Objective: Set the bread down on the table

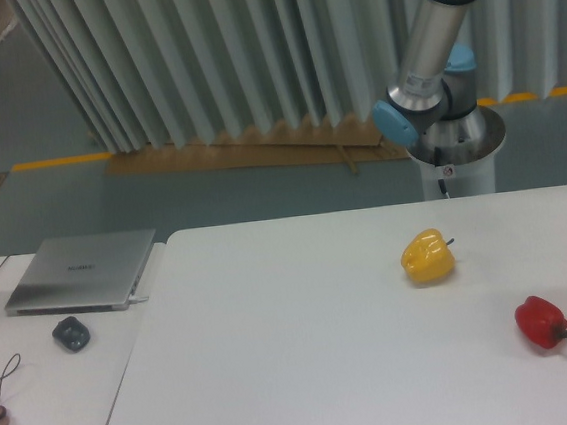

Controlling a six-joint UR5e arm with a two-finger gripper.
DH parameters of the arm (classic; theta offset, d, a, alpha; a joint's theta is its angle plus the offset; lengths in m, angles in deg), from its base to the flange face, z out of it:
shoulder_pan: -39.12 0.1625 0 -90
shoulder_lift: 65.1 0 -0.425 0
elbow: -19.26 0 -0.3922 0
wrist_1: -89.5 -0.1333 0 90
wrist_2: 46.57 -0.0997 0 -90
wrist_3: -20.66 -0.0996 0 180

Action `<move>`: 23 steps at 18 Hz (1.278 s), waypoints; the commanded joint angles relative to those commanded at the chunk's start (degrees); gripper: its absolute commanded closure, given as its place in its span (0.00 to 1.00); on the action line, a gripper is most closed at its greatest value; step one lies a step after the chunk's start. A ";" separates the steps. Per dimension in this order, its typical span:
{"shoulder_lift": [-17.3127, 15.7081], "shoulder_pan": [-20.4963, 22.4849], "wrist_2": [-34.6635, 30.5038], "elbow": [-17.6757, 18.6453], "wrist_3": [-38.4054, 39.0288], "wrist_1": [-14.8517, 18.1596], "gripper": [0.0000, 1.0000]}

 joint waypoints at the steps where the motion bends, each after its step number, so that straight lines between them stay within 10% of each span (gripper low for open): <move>1: -0.79 -0.88 0.00 0.44 0.88 0.44 0.64; 11: -7.29 -10.98 -0.17 3.51 17.47 3.97 0.65; 23: -6.69 -25.49 -1.05 3.96 41.04 2.91 0.65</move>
